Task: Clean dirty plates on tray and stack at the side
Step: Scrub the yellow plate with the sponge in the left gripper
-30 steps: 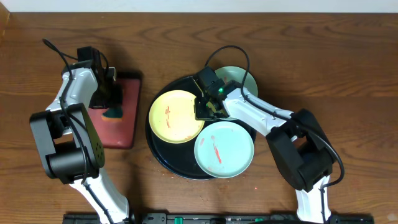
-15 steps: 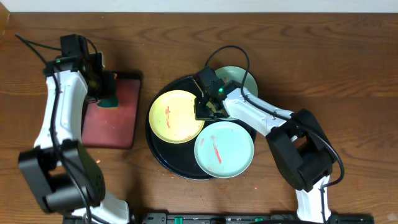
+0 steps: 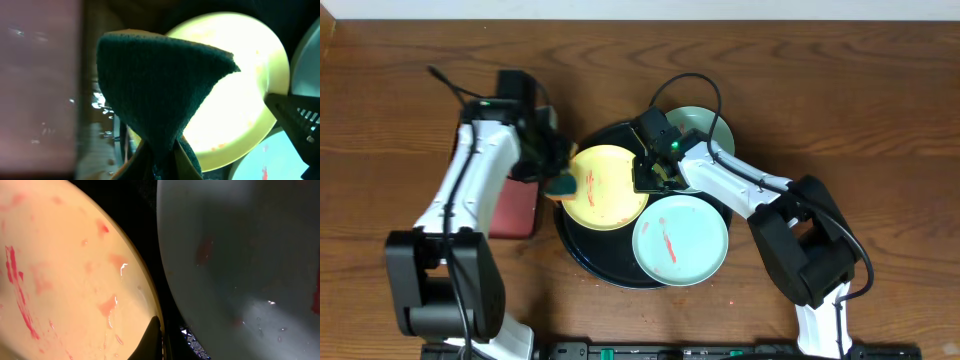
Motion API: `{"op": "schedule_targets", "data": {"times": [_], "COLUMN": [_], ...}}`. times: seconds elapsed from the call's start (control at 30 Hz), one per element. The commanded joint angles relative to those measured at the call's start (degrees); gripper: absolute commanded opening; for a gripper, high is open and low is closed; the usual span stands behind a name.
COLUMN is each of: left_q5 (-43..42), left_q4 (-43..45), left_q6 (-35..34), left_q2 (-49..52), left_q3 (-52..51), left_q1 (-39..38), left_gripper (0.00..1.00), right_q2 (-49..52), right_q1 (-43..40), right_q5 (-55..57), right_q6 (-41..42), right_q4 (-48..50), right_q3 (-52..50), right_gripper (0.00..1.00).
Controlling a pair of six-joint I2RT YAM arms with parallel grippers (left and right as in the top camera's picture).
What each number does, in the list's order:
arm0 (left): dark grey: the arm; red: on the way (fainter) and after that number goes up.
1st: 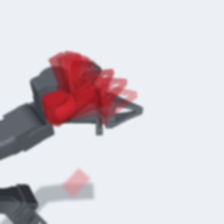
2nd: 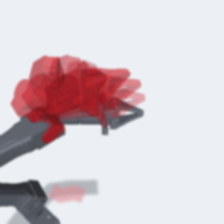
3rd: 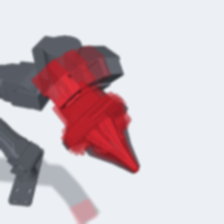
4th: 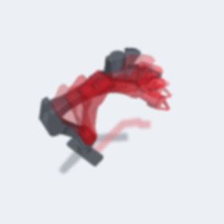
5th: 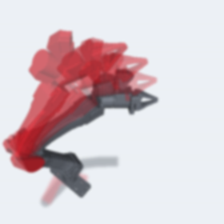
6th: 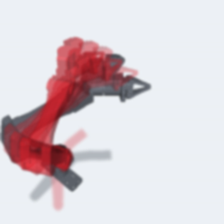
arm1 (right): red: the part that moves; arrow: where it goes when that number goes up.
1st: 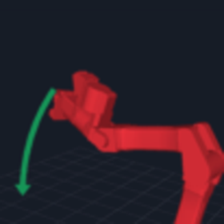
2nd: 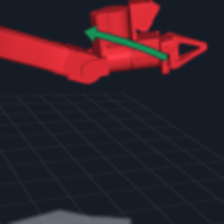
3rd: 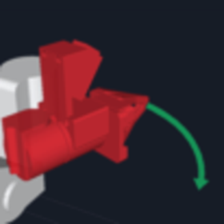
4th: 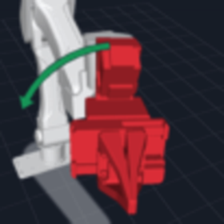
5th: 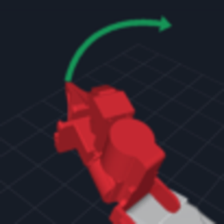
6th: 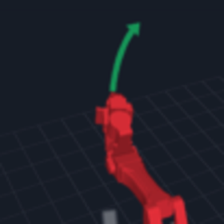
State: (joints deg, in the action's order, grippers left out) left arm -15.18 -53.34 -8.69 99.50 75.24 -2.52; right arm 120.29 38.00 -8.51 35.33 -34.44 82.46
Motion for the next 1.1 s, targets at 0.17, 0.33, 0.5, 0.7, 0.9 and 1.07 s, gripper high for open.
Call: {"op": "schedule_targets", "data": {"times": [0.17, 0.33, 0.5, 0.7, 0.9, 1.07], "left_q5": [2.6, 2.6, 2.6, -3.5, -2.5, 13.5], "left_q4": [11.5, 18.9, 21.0, 21.1, 22.4, 25.9], "left_q6": [-6.7, -6.7, -6.7, -5.7, -4.7, -6.7], "left_q2": [0.7, 1.1, 2.2, 2.4, 2.4, 2.4], "left_q3": [-9.8, -15.3, -16.6, -16.6, -16.6, -16.6], "left_q1": [-5.8, -7.5, -8.9, -10.5, -10.6, -10.6], "left_gripper": [0.07, 0.08, 0.07, 0.07, 0.07, 0.08], "right_q2": [1.4, 1.4, 1.4, 1.4, 1.4, 1.4], "right_q1": [0.7, 0.7, 0.7, 0.7, 0.7, 0.7], "right_q5": [0.5, 0.5, 0.5, 0.5, 0.1, 0.1], "right_q6": [-1.1, -1.1, -1.1, -1.1, -1.1, -1.1], "right_q4": [0.2, 0.2, 0.2, 0.1, 0.1, 0.1], "right_q3": [0.6, 0.6, 0.6, 0.6, 0.6, 0.6], "right_gripper": [0.01, 0.01, 0.01, 0.01, 0.01, 0.01]}}
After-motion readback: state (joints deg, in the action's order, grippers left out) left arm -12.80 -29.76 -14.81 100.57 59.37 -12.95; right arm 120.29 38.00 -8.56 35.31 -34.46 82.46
